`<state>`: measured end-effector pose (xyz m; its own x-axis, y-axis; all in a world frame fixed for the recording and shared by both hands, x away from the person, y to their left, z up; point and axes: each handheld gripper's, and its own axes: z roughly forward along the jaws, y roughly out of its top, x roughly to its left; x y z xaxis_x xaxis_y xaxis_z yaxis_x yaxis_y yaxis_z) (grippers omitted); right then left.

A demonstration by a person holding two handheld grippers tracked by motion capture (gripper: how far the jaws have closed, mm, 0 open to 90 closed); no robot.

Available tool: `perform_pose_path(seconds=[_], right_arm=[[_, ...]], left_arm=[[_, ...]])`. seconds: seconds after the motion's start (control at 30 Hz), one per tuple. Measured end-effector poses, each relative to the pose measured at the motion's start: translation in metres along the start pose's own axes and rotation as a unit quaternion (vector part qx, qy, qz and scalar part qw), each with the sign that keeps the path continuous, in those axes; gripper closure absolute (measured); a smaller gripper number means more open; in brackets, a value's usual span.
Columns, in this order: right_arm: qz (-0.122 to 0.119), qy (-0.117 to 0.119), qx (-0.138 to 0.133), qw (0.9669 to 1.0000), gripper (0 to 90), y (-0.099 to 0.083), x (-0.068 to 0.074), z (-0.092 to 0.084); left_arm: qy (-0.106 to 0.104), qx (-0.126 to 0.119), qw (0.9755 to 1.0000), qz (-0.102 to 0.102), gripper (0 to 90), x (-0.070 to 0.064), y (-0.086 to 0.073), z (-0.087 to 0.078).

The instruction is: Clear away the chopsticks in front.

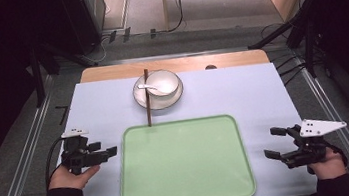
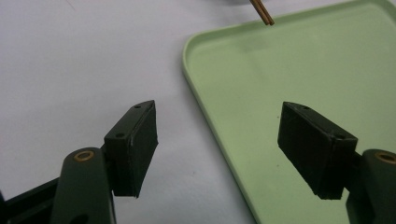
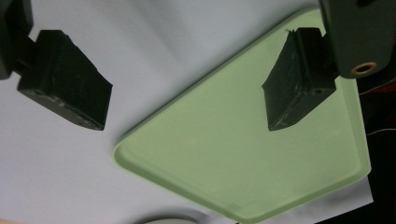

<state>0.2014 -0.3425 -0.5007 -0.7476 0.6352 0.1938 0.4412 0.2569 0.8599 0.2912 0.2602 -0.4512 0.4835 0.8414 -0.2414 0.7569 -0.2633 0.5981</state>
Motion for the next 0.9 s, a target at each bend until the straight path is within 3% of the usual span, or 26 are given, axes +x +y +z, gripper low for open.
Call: perform_pose_path(seconds=[0.43, 0.6, 0.9], right_arm=[[-0.002, -0.001, 0.006, 1.0, 15.7, 0.0, 0.0, 0.001], [-0.002, -0.003, 0.005, 1.0, 15.7, 0.001, 0.0, 0.001], [0.003, -0.007, 0.002, 1.0, 15.7, 0.0, -0.001, 0.0]], left_arm=[[-0.002, 0.002, 1.0, -0.005, 29.3, 0.0, 0.026, 0.01], [0.001, 0.007, 1.0, 0.001, 29.5, -0.001, 0.039, 0.017], [-0.004, 0.007, 0.9999, -0.006, 31.4, 0.001, 0.063, 0.034]])
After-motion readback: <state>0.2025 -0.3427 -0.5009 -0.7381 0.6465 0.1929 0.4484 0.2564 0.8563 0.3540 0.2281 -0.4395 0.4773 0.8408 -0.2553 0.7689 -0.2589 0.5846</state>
